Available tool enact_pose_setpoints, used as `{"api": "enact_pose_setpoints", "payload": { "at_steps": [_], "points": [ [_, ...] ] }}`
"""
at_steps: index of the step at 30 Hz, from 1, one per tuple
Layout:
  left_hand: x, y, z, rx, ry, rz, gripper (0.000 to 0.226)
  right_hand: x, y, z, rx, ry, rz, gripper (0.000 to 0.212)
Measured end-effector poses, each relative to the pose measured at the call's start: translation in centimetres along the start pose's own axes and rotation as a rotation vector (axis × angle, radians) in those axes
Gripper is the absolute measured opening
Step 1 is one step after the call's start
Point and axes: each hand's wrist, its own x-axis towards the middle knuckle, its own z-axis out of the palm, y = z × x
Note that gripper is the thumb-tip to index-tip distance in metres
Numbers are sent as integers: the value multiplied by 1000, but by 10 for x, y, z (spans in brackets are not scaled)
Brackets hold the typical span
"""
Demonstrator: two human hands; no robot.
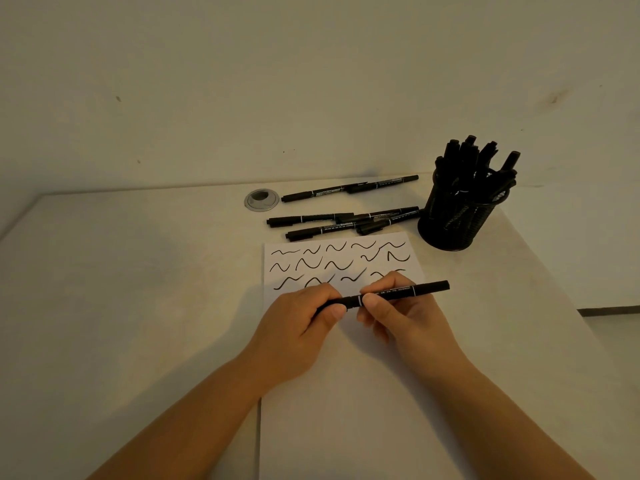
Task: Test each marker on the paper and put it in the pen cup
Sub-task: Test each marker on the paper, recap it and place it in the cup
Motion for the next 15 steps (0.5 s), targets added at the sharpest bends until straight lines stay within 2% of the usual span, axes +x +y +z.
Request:
{"api": "enact_pose_setpoints", "payload": {
  "at_steps": [5,10,15],
  "points": [
    [1,-4,-2,-45,-52,-19,22,-1,4,1,16,-25,-19,2],
    [1,-8,-2,-77,-77,-24,32,0,8,1,19,-45,-42,6],
    [2,-7,-3,-94,-92,-23,22,0,7,1,3,-68,-60,10]
  ]
}}
